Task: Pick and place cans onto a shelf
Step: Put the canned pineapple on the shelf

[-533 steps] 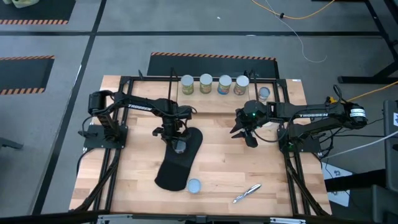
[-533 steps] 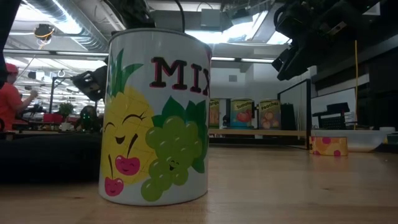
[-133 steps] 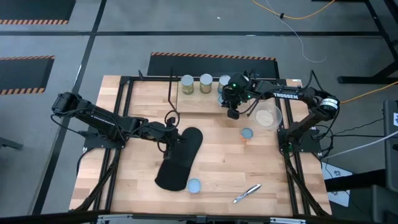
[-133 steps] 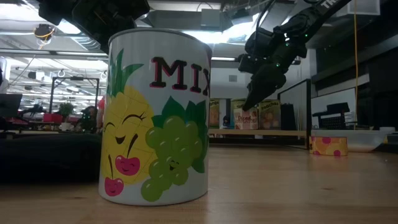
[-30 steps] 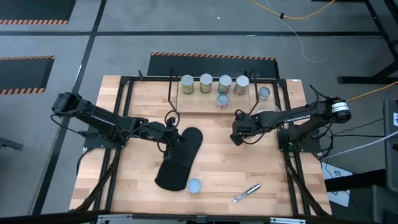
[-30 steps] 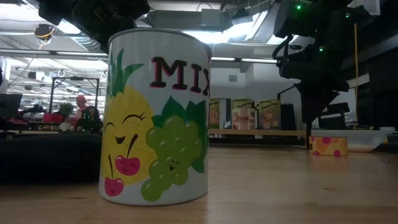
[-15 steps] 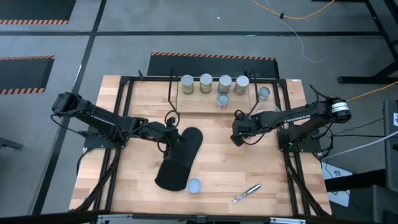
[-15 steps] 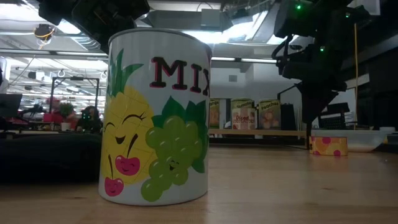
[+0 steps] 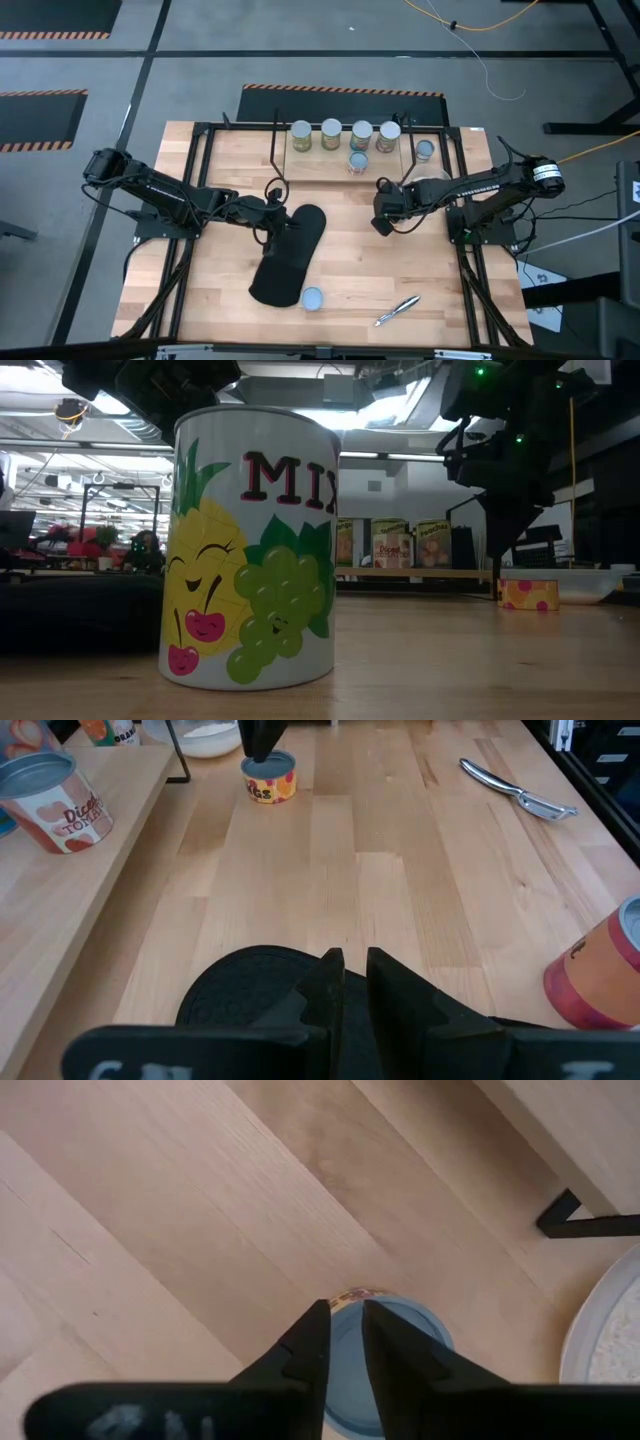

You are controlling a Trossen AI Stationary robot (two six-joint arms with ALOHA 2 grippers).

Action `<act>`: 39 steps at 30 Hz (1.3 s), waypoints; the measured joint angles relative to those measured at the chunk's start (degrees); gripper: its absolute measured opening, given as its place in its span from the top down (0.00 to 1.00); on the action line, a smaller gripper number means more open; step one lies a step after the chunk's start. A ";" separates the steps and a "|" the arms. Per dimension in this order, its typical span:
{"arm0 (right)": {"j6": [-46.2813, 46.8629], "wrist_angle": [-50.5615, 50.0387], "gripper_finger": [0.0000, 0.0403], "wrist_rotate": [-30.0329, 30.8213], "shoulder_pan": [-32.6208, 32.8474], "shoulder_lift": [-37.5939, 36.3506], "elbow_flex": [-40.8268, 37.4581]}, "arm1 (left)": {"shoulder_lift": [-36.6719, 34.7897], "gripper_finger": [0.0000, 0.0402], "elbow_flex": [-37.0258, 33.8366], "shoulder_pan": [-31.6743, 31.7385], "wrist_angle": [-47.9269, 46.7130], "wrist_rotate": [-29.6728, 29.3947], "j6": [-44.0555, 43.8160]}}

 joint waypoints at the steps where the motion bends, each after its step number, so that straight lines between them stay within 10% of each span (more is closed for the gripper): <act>1: 0.04 0.02 0.82 -0.01 0.00 0.00 0.00 | 0.00 0.90 0.00 0.00 0.00 0.00 0.00; 11: 10.98 -0.03 0.65 1.80 0.00 0.00 -0.02 | 0.05 0.90 0.00 0.02 -0.02 -0.01 0.02; 39: 19.21 1.56 0.64 -0.81 -0.02 3.63 -3.56 | 0.11 0.90 0.00 0.02 -0.09 -0.02 0.04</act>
